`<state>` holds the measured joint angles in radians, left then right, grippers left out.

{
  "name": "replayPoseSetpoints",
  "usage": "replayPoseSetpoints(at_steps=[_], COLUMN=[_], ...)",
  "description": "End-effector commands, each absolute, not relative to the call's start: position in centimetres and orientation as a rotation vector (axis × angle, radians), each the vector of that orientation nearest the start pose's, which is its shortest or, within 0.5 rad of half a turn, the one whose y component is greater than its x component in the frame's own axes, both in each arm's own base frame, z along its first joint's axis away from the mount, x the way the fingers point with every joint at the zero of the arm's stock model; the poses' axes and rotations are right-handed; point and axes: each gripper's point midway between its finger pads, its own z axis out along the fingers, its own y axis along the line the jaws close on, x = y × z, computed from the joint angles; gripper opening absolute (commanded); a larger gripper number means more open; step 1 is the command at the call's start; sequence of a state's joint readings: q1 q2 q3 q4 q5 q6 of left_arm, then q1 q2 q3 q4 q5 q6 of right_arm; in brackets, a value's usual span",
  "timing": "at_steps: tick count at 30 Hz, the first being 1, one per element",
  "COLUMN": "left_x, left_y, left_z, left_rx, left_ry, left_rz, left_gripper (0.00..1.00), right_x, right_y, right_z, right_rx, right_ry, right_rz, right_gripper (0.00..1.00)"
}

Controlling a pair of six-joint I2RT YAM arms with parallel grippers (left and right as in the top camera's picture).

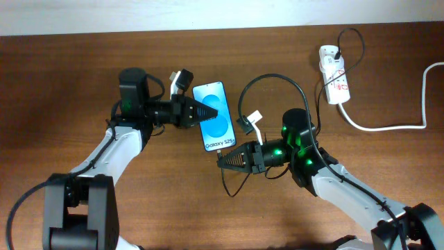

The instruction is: Plug charger to phone and switch on socket

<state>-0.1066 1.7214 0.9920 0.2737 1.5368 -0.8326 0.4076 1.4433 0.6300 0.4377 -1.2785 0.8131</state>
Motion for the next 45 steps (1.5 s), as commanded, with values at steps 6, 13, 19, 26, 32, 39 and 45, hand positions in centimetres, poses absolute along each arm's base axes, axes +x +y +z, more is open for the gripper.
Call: replayPoseSetpoints(at_steps=[6,13,19,26,32,39,45], left_x=[33.2,33.2,33.2,33.2,33.2,33.2,33.2], left_y=[-20.9,-20.9,-20.9,-20.9,-20.9,-20.9,-20.9], left_z=[22.4,22.4,22.5,22.4,22.5,22.5,22.4], left_rx=[0.415,0.415,0.416,0.415,0.416,0.416,0.415], left_ry=[2.089,2.089,2.088,2.089,2.088,2.088,2.089], left_rz=[-2.097,-2.097,-2.098,-2.098,-2.098,-2.098,-2.097], left_gripper=[0.0,0.0,0.0,0.0,0.0,0.0,0.0], right_x=[22.8,22.6,22.3,22.3,22.1,22.8,22.5], right_y=[27.7,27.7,27.7,27.7,27.6,26.1,25.9], right_z=[19.5,19.6,19.7,19.7,19.8,20.1,20.2], right_rx=[-0.511,-0.494,-0.51,-0.412,-0.433,-0.487,-0.492], right_ry=[2.174,2.192,2.191,2.256,2.25,2.181,2.19], right_rz=[1.98,2.006,2.022,2.067,2.079,2.068,2.092], right_gripper=[0.04,0.04,0.04,0.04,0.04,0.04,0.04])
